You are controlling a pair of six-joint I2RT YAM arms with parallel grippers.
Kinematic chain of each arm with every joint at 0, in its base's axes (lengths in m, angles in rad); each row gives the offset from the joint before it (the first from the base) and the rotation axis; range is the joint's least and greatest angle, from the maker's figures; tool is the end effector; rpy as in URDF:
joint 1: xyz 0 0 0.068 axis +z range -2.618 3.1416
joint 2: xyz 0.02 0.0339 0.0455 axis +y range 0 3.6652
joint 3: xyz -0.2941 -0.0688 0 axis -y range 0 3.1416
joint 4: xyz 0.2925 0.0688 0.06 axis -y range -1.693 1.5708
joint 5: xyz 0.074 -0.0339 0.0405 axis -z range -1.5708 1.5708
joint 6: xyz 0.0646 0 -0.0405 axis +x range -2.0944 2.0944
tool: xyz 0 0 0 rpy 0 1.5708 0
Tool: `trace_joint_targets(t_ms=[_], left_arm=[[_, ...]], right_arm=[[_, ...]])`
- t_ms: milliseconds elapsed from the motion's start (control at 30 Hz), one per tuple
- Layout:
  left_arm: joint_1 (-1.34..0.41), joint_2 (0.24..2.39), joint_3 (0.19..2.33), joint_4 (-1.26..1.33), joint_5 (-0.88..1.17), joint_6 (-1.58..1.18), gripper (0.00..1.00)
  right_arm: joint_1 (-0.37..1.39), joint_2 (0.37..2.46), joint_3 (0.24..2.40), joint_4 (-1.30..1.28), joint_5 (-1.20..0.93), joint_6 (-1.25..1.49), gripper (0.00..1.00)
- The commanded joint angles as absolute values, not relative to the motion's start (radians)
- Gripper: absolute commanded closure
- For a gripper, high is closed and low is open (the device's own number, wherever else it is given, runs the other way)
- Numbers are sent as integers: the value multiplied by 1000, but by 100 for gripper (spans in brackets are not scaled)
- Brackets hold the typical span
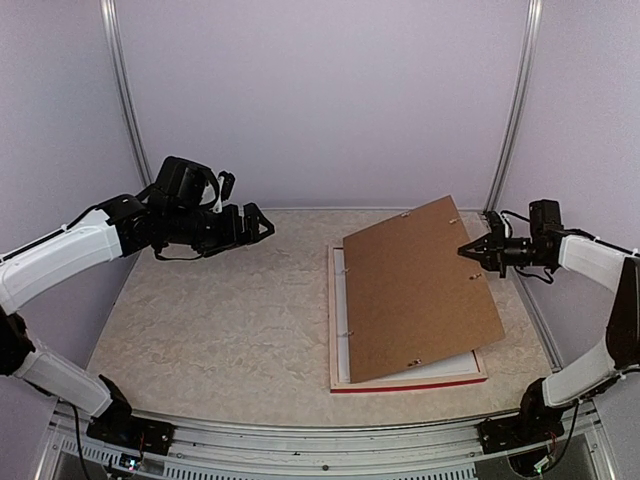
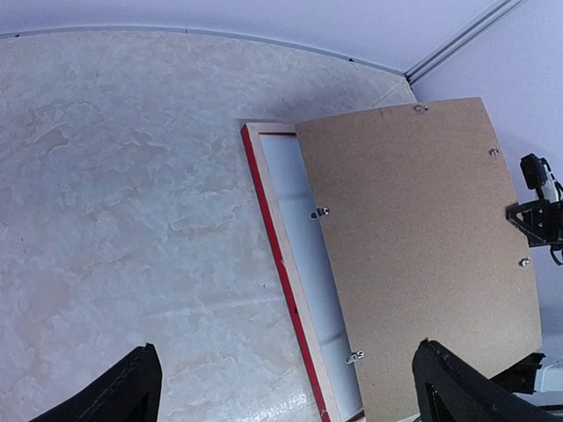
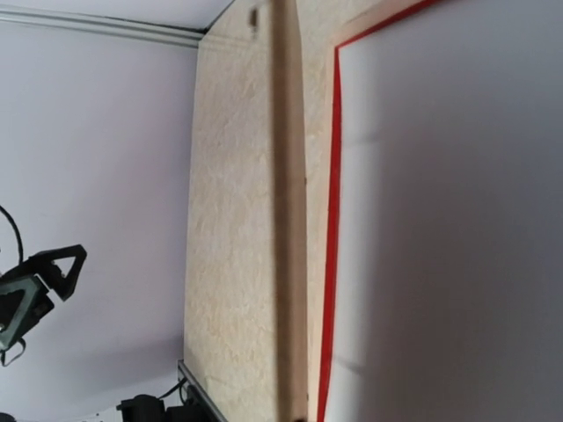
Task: Put the photo into the frame
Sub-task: Place the backboard next to the photo.
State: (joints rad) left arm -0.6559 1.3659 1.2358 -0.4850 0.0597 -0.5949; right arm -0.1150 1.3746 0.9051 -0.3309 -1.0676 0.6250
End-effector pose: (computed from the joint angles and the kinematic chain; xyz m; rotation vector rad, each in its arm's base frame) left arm 0.2917 -0.2294 0.3431 0.1053 2.2891 -0.7501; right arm 0.3282 0.0191 0.2477 0.3092 2.2797 1.5083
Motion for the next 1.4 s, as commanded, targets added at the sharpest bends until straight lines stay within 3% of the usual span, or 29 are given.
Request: trace_joint_targets(t_ms=[0, 1367], left_arm=[[-651, 1370, 1220, -460, 68, -600, 1], [-653, 1384, 1213, -462, 65, -606, 1]], right_arm=[[-130, 1409, 894, -274, -1163, 622, 100], [-127, 1560, 756, 94, -1207, 799, 100]])
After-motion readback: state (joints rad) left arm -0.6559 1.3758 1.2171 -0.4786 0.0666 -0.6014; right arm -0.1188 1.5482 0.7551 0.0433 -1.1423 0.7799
